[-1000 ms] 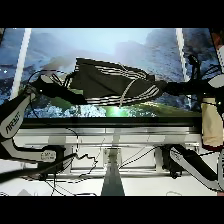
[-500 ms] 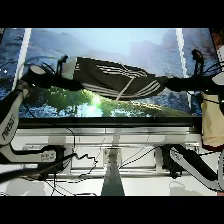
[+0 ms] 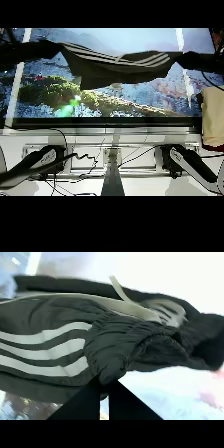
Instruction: Fold the clothes and pants, and hang the long-sleeved shirts on hangers.
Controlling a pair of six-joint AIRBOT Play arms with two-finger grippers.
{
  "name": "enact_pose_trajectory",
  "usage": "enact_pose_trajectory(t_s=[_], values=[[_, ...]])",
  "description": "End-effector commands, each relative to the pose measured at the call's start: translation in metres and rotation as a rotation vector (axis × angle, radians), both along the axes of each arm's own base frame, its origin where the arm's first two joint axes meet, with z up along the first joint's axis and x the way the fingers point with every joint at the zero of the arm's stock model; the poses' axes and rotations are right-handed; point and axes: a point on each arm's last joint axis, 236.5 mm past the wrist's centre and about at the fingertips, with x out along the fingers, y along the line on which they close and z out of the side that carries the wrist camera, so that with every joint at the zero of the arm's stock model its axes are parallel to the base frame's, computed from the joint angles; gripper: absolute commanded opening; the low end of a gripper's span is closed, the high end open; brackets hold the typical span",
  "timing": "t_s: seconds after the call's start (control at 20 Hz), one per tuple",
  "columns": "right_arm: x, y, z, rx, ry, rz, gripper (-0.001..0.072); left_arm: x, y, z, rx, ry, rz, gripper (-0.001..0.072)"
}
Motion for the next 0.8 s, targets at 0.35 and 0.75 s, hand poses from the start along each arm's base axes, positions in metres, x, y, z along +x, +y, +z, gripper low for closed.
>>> enact_pose_trajectory(t_s=[0.35, 0.75], values=[[-0.089, 0.007, 0.031, -0.128, 0.066, 0.072, 0.0023, -0.069, 0.023, 0.023, 0.188, 0.026, 0.079, 0.0012], [-0.208, 0.014, -0.047, -0.144, 0.532, 0.199, 0.0022, -0.177, 0.030, -0.111, 0.329, 0.619, -0.141, 0.0012]])
